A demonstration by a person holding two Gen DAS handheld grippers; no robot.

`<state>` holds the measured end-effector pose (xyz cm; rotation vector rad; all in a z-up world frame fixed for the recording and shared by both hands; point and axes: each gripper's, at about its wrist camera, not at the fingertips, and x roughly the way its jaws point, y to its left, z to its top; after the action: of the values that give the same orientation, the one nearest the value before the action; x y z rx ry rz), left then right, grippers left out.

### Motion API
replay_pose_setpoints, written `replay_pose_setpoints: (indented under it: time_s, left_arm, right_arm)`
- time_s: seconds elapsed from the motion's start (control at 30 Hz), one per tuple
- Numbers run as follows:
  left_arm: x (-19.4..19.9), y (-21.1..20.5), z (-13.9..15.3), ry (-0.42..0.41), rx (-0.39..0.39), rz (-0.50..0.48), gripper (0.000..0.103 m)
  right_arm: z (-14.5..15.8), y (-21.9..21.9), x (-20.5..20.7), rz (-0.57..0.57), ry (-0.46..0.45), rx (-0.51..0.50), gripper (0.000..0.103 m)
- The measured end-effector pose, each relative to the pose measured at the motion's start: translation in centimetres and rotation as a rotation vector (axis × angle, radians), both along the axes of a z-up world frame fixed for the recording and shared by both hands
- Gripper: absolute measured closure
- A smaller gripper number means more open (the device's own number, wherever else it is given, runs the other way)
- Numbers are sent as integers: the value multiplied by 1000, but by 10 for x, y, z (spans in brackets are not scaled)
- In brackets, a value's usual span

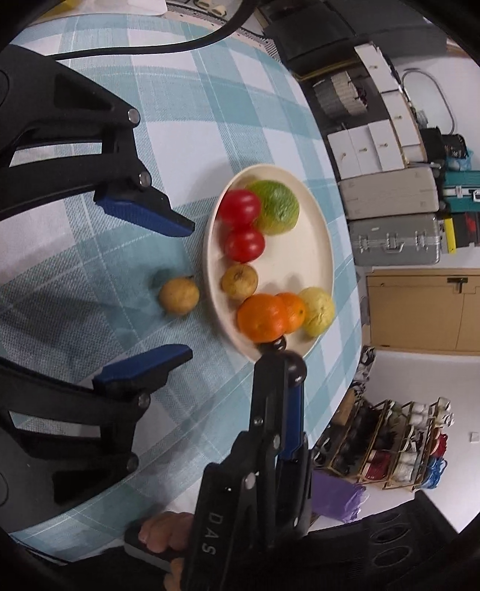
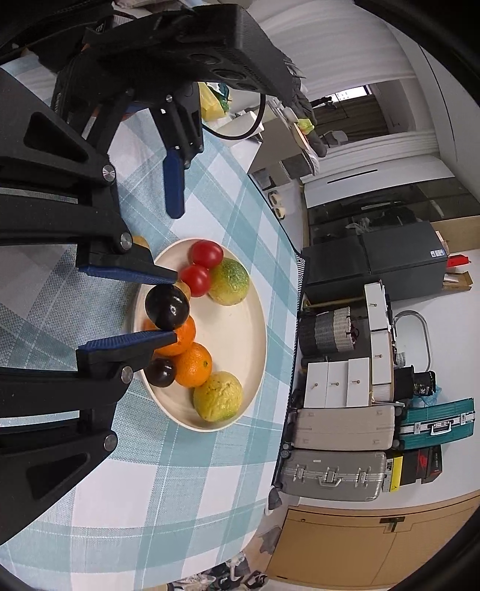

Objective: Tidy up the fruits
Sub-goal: 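Grasp the other dark plum with the right tool while the left tool grasps the small brown fruit, then lower the plum and brown fruit onto the plate and open both tools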

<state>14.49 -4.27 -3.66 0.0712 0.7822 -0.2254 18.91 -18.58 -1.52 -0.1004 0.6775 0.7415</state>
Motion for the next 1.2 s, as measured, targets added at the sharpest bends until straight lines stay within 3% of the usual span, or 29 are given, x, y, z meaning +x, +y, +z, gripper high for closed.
replay_pose_setpoints:
  time_s: [0.17,0.37,0.43,0.67,0.93,1.2]
  left_arm:
    - [8,-5,-8,57,-18,-23,65]
    - [16,-6,-14,85,-17,-16,74]
    - [19,-6,-16,94,-12,-15,81]
    - [18,2,-13,78,-44,-7,81]
    - [6,16,10,-23,-116,8,81]
    - [6,29,33,-104,-133,65,81]
  right_arm:
    - [-1,1,-1,3,2,-5,77]
    - [1,-1,-2,2,-6,9,77]
    - [1,-1,-2,1,-6,8,77]
    - [2,-4,0,-7,-5,12,77]
    - [0,-8,2,-29,-11,22,77]
    - [2,-13,8,-54,-4,66,77]
